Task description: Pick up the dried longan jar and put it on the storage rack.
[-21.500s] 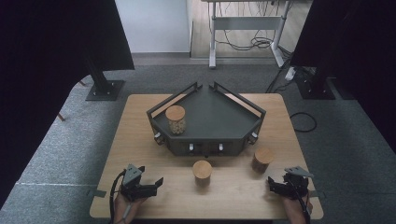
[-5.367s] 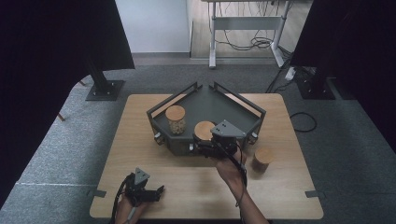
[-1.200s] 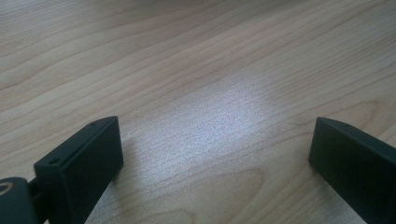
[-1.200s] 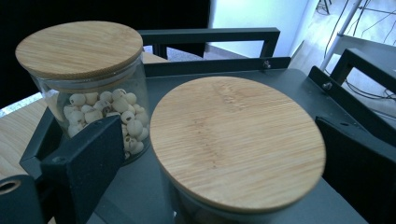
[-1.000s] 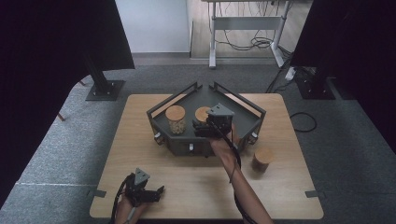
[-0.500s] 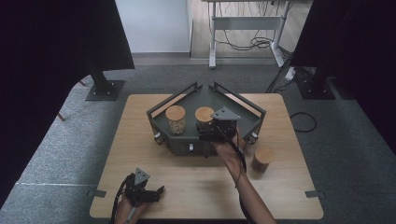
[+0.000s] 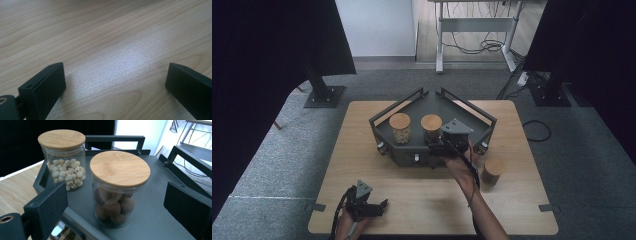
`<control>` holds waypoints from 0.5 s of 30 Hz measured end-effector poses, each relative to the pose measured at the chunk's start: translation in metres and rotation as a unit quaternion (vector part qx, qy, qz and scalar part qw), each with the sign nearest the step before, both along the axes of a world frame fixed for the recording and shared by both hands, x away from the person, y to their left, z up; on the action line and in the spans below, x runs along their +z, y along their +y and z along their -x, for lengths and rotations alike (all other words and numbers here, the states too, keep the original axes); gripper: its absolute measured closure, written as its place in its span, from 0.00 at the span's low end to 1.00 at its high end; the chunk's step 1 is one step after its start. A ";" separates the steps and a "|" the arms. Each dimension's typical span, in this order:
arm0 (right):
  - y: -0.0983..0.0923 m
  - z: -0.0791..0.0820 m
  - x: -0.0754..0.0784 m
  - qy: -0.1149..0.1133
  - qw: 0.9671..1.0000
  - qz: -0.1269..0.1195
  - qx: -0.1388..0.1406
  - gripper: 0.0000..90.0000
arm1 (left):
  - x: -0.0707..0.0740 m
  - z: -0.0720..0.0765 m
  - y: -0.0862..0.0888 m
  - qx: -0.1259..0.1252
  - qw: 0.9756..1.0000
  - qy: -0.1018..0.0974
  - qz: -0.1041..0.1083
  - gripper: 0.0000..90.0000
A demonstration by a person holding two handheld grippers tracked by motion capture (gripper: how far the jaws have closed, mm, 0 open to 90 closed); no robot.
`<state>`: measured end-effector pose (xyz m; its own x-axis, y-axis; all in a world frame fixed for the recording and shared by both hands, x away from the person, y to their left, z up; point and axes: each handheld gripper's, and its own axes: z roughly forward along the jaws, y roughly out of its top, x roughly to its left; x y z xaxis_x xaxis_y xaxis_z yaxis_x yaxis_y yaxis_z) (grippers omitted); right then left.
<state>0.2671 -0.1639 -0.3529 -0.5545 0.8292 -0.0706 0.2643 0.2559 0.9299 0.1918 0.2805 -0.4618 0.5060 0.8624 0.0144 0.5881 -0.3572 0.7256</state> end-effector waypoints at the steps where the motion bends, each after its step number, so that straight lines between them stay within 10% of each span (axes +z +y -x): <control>1: -0.001 0.001 0.000 0.001 1.000 -0.001 0.001 0.05 | 0.000 0.000 0.000 0.000 1.000 0.000 0.000 0.03; 15: -0.008 0.011 -0.002 0.003 1.000 0.002 0.007 0.06 | 0.000 0.000 0.000 0.000 1.000 -0.001 0.000 0.03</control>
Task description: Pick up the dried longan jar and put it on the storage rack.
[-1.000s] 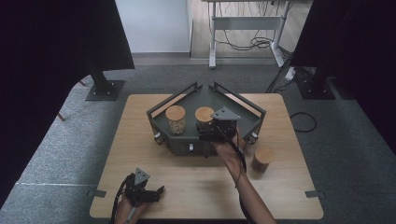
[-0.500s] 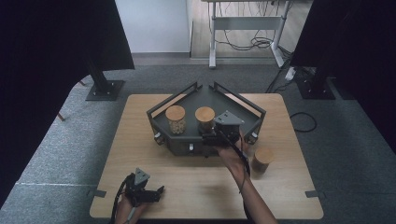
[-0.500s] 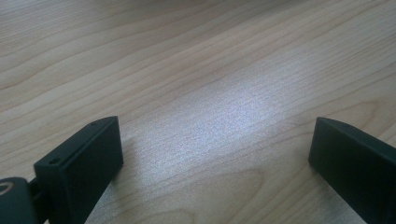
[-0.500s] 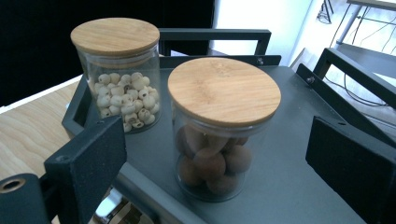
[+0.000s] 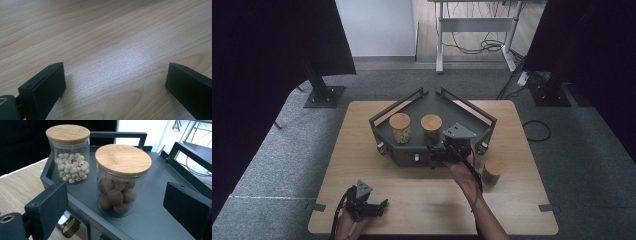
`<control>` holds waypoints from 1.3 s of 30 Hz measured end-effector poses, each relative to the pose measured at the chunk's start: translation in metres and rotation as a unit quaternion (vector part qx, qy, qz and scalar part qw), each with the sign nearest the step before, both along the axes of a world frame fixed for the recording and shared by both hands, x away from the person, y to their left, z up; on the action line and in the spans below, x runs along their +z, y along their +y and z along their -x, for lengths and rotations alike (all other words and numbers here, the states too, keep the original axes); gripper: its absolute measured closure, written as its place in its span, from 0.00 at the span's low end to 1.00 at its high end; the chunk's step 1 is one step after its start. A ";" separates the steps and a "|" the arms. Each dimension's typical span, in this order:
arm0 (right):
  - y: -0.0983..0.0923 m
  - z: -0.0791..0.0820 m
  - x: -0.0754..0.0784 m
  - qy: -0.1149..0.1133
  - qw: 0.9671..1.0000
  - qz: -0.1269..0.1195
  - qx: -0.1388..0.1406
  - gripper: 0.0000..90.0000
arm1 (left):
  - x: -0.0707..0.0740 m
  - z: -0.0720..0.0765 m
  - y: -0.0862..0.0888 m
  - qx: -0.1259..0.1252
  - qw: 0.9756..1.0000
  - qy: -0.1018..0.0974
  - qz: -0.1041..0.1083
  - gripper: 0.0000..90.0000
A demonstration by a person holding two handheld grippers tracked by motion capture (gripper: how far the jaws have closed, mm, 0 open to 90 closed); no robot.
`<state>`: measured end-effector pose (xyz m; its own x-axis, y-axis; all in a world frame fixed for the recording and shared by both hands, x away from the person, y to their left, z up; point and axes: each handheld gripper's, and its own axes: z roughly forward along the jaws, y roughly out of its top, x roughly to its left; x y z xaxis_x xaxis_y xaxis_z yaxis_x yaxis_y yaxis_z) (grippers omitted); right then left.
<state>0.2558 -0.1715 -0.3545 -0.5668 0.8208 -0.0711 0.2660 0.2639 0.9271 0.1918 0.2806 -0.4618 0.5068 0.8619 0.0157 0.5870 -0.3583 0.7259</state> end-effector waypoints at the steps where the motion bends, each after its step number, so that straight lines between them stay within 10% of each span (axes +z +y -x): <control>1: 0.000 0.001 0.000 -0.001 1.000 0.000 0.000 0.06 | 0.000 0.000 0.000 0.000 1.000 0.000 0.000 0.03; 39: -0.027 0.034 -0.009 -0.002 1.000 0.003 0.003 0.07 | 0.000 0.001 -0.002 0.006 1.000 0.000 0.000 0.02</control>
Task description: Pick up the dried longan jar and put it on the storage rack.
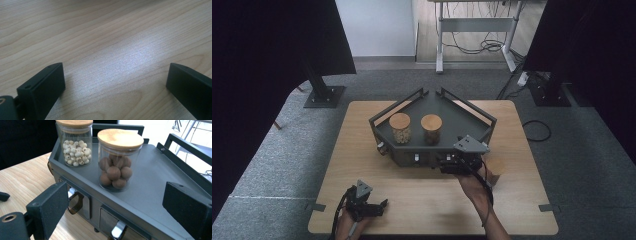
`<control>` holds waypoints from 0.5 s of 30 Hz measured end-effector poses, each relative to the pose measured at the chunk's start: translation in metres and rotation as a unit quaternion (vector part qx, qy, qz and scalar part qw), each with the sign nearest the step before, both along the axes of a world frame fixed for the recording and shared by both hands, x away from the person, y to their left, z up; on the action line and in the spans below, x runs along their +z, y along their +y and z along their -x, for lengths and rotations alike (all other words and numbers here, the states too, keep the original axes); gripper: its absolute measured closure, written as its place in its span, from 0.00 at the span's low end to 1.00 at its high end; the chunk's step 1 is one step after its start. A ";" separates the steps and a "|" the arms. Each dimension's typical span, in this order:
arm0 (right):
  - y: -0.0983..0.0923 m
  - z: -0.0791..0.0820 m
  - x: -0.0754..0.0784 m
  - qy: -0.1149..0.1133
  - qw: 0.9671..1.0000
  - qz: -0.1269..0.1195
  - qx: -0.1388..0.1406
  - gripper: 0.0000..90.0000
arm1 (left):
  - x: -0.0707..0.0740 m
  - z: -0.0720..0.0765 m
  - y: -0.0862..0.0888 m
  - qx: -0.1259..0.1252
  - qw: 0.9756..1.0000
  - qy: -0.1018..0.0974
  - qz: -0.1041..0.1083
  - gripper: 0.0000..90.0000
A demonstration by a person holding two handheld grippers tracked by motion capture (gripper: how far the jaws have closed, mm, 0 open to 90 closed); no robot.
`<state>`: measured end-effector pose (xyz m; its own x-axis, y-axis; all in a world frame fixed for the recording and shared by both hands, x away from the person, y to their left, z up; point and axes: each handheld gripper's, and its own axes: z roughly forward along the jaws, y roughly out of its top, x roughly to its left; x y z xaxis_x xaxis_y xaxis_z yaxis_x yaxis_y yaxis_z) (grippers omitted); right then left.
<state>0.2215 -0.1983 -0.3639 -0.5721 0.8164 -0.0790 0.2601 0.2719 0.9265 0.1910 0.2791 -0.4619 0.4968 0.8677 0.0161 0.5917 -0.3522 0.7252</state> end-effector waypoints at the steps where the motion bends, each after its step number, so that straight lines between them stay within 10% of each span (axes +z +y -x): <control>1: -0.001 0.001 -0.001 0.000 1.000 0.000 0.000 0.07 | 0.000 0.000 0.000 0.000 1.000 0.001 0.001 0.02; 15: -0.014 0.012 -0.013 0.007 1.000 -0.004 -0.012 0.07 | 0.000 0.000 0.000 0.001 1.000 0.001 0.001 0.02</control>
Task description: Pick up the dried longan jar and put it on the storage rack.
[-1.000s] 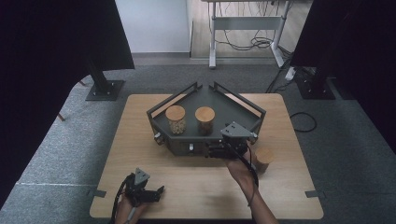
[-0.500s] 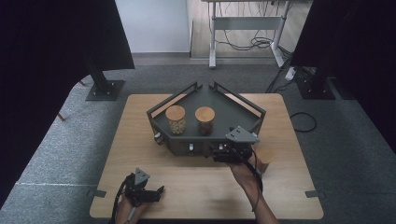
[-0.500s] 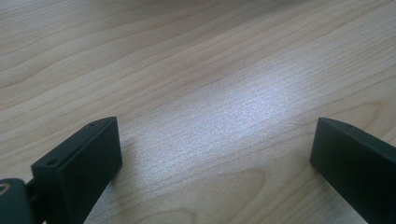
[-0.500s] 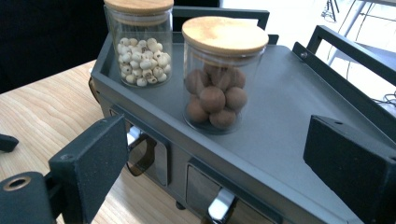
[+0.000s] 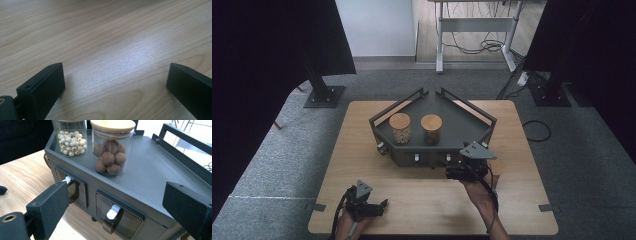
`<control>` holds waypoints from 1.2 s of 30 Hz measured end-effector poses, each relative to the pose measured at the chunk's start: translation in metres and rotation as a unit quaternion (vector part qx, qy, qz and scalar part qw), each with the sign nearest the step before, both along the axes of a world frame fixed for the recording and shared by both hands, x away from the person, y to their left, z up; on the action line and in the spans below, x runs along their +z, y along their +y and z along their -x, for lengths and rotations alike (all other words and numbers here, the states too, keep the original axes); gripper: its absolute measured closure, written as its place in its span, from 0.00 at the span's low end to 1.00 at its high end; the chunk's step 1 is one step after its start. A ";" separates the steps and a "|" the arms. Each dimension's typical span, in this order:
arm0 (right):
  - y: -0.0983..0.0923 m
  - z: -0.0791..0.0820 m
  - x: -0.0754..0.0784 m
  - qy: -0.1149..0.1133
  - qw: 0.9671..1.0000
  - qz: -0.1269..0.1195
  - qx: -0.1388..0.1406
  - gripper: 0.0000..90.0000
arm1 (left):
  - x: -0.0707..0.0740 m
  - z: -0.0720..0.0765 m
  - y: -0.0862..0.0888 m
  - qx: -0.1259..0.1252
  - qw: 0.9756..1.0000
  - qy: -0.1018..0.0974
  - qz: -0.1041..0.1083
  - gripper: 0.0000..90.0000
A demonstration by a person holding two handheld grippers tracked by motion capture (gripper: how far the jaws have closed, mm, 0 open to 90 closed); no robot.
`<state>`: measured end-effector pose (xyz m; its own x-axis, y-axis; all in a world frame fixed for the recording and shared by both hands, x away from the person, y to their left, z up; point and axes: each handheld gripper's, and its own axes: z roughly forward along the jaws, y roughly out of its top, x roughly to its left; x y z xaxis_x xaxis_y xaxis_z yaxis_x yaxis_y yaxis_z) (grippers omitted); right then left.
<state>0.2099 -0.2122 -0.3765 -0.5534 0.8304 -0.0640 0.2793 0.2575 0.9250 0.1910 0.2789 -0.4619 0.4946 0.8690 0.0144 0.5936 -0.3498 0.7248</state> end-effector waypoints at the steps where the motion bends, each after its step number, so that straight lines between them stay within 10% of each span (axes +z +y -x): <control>1: -0.001 0.001 0.000 0.001 1.000 0.000 -0.001 0.07 | 0.000 0.000 0.000 0.000 1.000 0.000 0.000 0.02; 36: -0.027 0.020 -0.022 0.012 1.000 0.007 -0.018 0.07 | 0.000 0.000 0.000 0.001 1.000 0.000 0.000 0.02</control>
<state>0.1899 -0.2397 -0.3981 -0.5251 0.8487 -0.0625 0.3103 0.2593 0.9146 0.1908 0.2785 -0.4618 0.4922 0.8703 0.0151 0.5946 -0.3488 0.7244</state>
